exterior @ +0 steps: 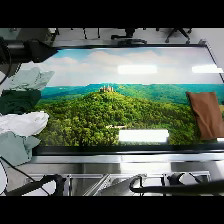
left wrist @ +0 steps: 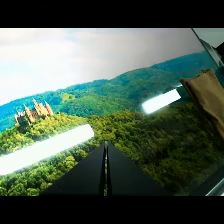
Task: Fold the shirts.
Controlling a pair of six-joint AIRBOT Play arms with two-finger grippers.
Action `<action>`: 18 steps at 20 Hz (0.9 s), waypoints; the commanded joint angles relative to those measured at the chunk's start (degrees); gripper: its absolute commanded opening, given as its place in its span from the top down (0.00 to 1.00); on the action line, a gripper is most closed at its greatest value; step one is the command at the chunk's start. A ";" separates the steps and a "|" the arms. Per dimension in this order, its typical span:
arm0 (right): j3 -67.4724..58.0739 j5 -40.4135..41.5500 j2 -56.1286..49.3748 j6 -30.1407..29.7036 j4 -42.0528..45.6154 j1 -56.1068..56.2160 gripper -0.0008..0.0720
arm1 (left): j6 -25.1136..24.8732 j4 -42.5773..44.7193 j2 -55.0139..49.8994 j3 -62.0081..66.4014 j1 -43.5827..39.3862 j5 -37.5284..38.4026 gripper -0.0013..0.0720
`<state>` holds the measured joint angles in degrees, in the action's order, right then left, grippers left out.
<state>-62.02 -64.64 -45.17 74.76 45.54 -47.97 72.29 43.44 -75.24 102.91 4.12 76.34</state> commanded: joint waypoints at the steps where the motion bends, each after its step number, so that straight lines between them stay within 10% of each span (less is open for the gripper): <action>1: 4.00 3.10 4.39 -1.92 -0.48 14.82 0.96 | -3.37 0.02 7.37 -19.47 -0.55 -5.16 0.97; 7: 15.80 5.88 7.28 -0.68 1.84 31.47 0.96 | -5.22 0.33 20.37 -51.10 -7.67 -15.26 0.97; 18: 16.28 3.76 7.28 -0.63 1.81 33.66 0.96 | -5.20 0.02 23.80 -55.04 -11.34 -16.41 0.97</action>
<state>-45.84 -60.45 -37.93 73.89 47.35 -14.59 67.18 43.46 -51.75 48.29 -6.94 60.18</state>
